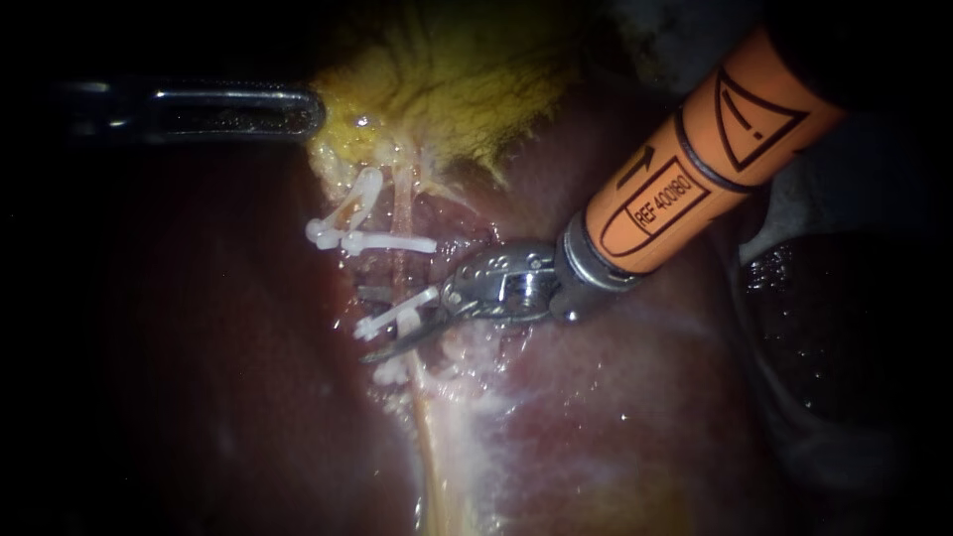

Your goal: Go to the cutting position right tube

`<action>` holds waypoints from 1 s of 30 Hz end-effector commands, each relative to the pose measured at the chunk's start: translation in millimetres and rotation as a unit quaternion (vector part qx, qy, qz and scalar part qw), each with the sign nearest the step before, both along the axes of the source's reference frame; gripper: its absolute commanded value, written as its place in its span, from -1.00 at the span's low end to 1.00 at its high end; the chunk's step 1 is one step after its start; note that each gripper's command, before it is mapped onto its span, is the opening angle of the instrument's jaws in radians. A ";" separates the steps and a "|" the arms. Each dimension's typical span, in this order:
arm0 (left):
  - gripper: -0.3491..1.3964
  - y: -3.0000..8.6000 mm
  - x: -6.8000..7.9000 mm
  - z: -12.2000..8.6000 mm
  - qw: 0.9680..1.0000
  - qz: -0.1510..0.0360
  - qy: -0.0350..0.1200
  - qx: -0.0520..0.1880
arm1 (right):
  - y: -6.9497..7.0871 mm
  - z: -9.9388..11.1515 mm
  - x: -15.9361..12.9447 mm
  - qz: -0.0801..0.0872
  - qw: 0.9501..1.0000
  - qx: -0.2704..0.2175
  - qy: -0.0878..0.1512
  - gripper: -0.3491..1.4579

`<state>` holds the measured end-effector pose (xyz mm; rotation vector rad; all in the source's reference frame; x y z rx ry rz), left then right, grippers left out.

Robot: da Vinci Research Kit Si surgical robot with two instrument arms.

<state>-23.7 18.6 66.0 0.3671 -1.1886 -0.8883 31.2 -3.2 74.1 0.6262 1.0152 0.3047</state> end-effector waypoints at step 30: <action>-1.00 0.0 0.0 0.0 1.000 0.000 0.000 0.000 | 2.6 -1.3 -0.8 -0.020 0.993 0.105 0.057 0.69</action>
